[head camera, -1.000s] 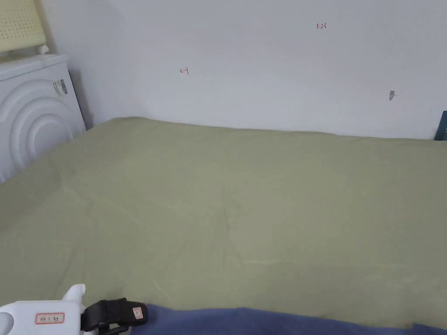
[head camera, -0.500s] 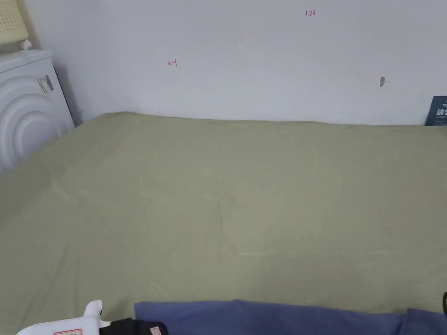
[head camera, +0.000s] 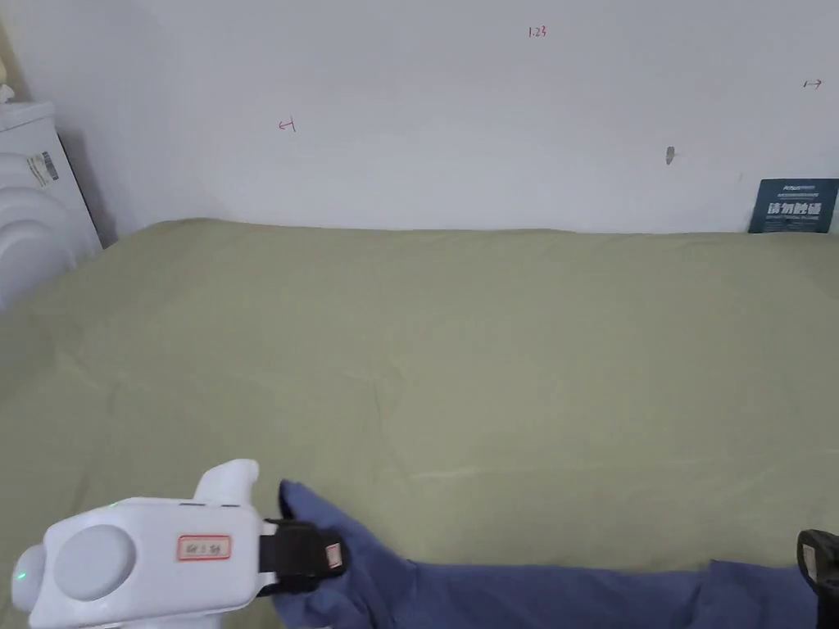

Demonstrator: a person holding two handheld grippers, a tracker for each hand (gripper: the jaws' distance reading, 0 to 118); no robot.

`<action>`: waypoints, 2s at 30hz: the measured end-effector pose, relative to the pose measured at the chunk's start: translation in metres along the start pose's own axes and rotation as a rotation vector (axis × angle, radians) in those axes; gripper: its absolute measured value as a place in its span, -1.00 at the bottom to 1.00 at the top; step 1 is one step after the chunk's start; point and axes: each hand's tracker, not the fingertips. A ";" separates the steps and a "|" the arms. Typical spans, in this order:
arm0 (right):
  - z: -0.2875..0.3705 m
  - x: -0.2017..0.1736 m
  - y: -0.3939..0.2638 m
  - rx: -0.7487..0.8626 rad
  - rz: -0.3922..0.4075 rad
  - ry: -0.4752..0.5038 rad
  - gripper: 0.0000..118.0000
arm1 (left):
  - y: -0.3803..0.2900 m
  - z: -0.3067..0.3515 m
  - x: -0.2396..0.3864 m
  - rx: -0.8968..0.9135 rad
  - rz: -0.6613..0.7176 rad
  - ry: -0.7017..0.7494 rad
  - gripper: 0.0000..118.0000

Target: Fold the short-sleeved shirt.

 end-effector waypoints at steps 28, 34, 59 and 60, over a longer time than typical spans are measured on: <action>0.010 0.025 -0.010 -0.019 -0.027 -0.027 -1.00 | -0.064 -0.116 0.079 -0.105 0.161 -0.313 -0.95; 0.021 0.029 -0.007 -0.001 -0.025 -0.026 -1.00 | -0.102 -0.162 0.094 -0.247 0.184 -0.339 -0.96; 0.019 0.021 -0.009 -0.008 -0.013 0.007 -1.00 | -0.044 -0.080 -0.024 -0.253 0.252 -0.250 0.45; 0.018 0.020 -0.009 -0.011 -0.009 0.007 -1.00 | -0.048 -0.082 -0.034 -0.276 0.273 -0.250 0.45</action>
